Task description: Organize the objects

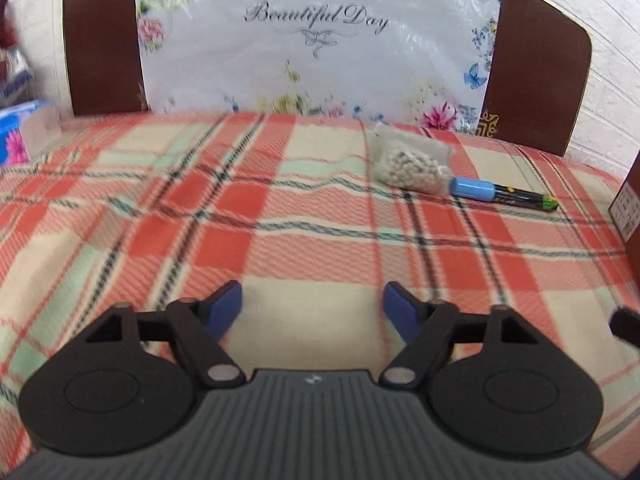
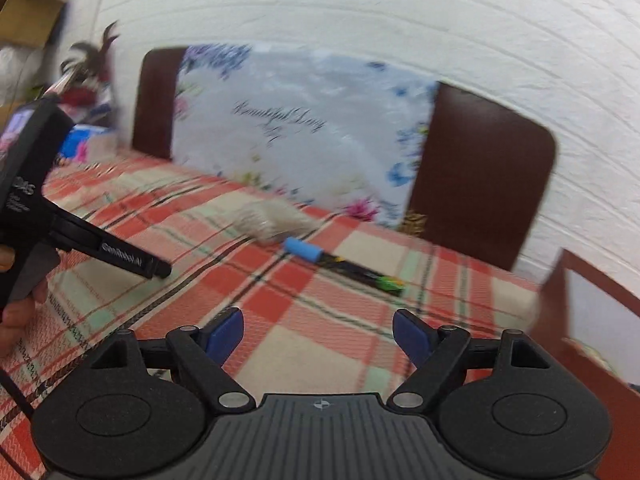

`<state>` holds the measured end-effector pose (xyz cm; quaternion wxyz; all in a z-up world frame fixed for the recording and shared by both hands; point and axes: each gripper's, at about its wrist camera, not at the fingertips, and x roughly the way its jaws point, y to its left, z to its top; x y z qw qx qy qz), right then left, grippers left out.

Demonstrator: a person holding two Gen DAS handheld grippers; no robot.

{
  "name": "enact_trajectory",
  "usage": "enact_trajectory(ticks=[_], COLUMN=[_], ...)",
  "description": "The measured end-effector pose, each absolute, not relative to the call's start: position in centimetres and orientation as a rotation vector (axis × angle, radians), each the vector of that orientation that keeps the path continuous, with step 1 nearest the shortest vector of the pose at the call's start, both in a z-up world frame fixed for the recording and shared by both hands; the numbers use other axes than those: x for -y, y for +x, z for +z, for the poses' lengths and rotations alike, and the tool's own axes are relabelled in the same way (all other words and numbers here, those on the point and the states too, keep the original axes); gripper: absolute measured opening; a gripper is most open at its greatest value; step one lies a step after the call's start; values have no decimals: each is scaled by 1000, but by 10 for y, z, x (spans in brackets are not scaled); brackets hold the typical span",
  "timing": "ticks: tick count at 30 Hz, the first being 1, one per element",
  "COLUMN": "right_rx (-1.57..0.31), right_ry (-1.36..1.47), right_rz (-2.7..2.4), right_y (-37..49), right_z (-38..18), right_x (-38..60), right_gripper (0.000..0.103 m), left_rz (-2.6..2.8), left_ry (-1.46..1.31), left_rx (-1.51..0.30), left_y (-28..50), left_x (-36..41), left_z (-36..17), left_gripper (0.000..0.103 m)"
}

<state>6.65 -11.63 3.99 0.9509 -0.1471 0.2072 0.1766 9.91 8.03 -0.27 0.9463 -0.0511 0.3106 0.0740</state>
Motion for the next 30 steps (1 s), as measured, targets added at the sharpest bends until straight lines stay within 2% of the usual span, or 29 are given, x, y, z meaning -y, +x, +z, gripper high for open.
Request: enact_trajectory(ticks=[3, 9, 12, 15, 17, 19, 23, 30], right_rx=[-449, -549, -634, -693, -684, -675, -663, -641], right_ry=[-376, -366, -349, -244, -272, -332, -372, -249], right_rz=[372, 355, 358, 414, 442, 464, 457, 458], right_y=[103, 210, 238, 240, 227, 212, 184, 98], right_z=[33, 34, 22, 25, 25, 25, 25, 17], right_x=[104, 109, 108, 118, 115, 107, 104, 132], right_gripper=[77, 81, 81, 54, 28, 16, 16, 16], left_rz=[129, 101, 99, 94, 95, 96, 100, 113], left_ry=[-111, -162, -175, -190, -188, -184, -173, -119], left_rx=[-599, -572, -566, -561, -561, -562, -566, -589], left_y=[98, 100, 100, 100, 101, 101, 101, 103], left_x=[-79, -88, -87, -89, -88, -88, -87, -81], left_z=[-4, -7, -9, -9, -9, -9, -9, -9], left_gripper=[93, 94, 94, 95, 95, 95, 95, 96])
